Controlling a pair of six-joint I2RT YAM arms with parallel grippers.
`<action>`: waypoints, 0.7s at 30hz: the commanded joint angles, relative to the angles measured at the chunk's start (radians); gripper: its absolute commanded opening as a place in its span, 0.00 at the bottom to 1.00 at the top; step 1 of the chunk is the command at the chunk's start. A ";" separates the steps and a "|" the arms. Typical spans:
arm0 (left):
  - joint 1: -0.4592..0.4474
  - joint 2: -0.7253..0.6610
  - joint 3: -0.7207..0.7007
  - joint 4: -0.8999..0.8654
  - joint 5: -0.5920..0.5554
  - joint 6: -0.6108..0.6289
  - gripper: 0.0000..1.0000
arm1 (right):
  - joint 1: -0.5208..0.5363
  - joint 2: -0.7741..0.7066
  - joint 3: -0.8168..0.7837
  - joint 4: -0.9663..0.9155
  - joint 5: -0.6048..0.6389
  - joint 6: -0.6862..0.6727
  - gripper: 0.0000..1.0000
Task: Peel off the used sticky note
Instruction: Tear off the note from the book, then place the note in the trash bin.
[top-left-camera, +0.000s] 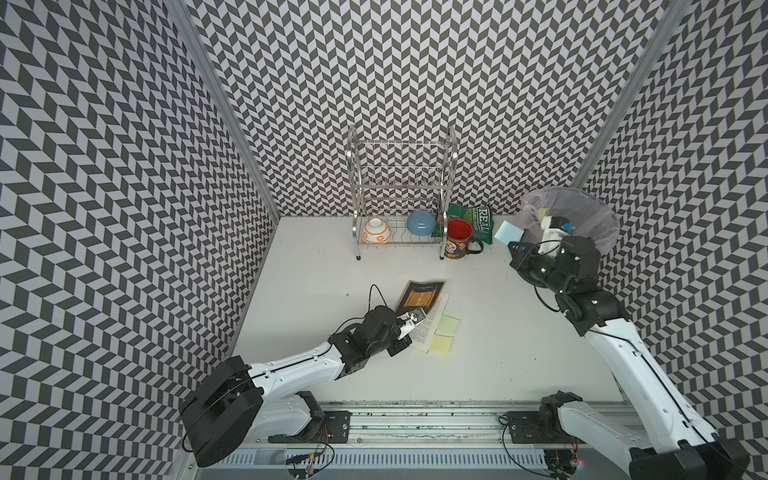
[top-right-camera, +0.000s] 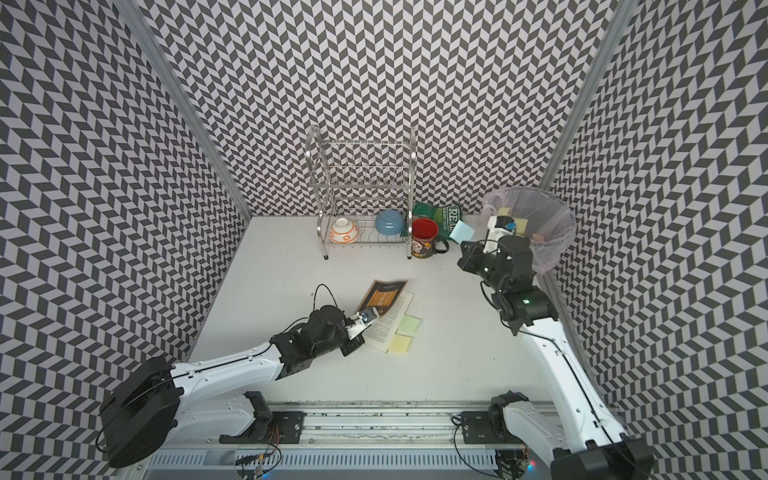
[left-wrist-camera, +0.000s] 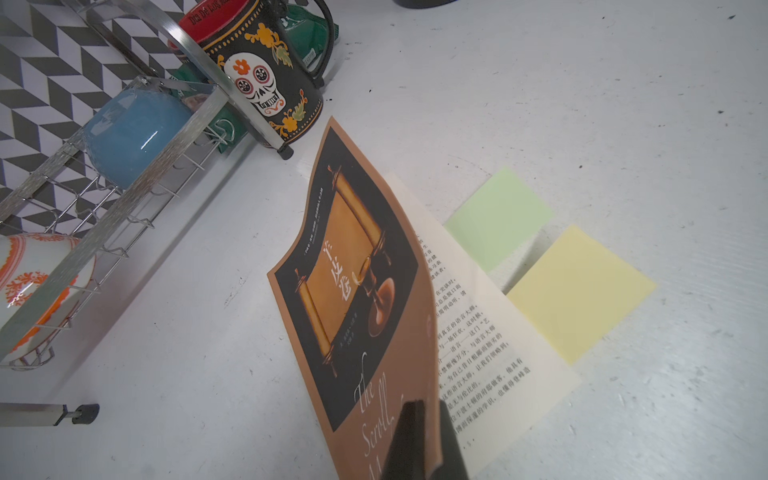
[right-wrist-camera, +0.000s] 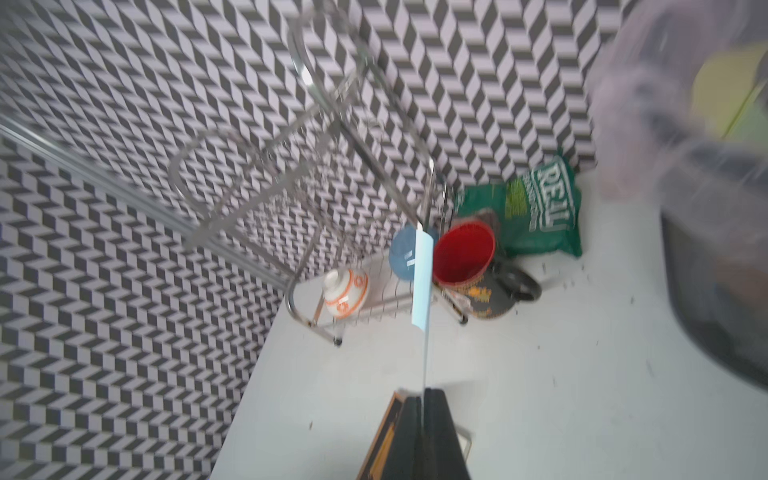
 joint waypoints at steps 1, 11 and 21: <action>0.007 0.008 0.026 -0.018 0.005 -0.016 0.00 | -0.092 0.051 0.123 -0.065 0.094 -0.014 0.00; 0.008 0.012 0.025 -0.018 -0.003 -0.014 0.00 | -0.356 0.315 0.375 -0.061 0.141 0.009 0.00; 0.008 0.009 0.025 -0.018 -0.004 -0.014 0.00 | -0.410 0.601 0.597 -0.084 0.047 -0.009 0.30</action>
